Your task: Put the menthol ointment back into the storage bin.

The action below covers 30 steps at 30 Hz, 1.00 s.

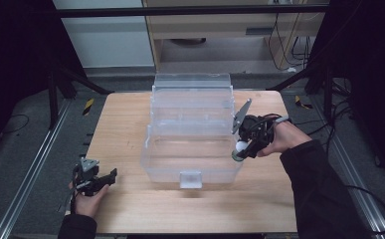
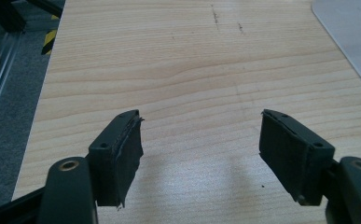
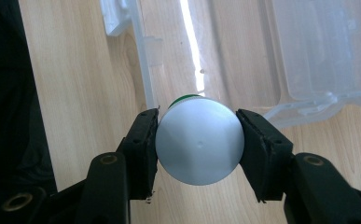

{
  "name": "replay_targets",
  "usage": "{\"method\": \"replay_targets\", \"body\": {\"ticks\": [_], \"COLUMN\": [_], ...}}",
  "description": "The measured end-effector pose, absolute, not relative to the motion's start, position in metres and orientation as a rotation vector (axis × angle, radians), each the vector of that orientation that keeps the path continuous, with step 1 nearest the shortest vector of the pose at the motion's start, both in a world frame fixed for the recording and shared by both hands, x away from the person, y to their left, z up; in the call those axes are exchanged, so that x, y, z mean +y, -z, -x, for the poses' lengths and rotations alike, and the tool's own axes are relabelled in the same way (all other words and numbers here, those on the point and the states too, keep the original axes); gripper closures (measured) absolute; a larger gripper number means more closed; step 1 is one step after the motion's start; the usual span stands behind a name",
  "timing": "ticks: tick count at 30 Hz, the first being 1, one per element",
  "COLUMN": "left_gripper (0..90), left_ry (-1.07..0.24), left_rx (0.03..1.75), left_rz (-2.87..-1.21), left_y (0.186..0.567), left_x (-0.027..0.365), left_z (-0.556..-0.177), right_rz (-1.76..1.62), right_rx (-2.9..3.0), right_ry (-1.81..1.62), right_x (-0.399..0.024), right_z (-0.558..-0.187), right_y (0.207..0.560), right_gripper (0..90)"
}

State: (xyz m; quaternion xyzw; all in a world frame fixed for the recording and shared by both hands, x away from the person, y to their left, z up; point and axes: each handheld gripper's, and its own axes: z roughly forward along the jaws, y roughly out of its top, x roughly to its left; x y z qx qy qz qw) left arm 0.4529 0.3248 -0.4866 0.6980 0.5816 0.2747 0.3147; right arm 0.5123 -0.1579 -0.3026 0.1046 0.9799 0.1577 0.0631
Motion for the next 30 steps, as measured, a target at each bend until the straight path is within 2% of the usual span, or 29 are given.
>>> {"method": "replay_targets", "body": {"ticks": [17, 30], "left_gripper": [29.4, 29.4], "left_ry": [-0.726, -0.73], "left_rx": [1.531, 1.529], "left_rz": [-1.837, -1.842], "left_y": [0.486, 0.486], "left_x": [0.325, 0.325], "left_z": [-0.453, -0.453], "right_rz": [-0.295, -0.337], "right_rx": [2.967, 2.991], "right_ry": [-0.448, -0.438], "right_x": [-0.134, -0.137], "right_z": [-0.532, -0.535], "right_y": [0.33, 0.351], "right_gripper": [50.4, 50.4]}}
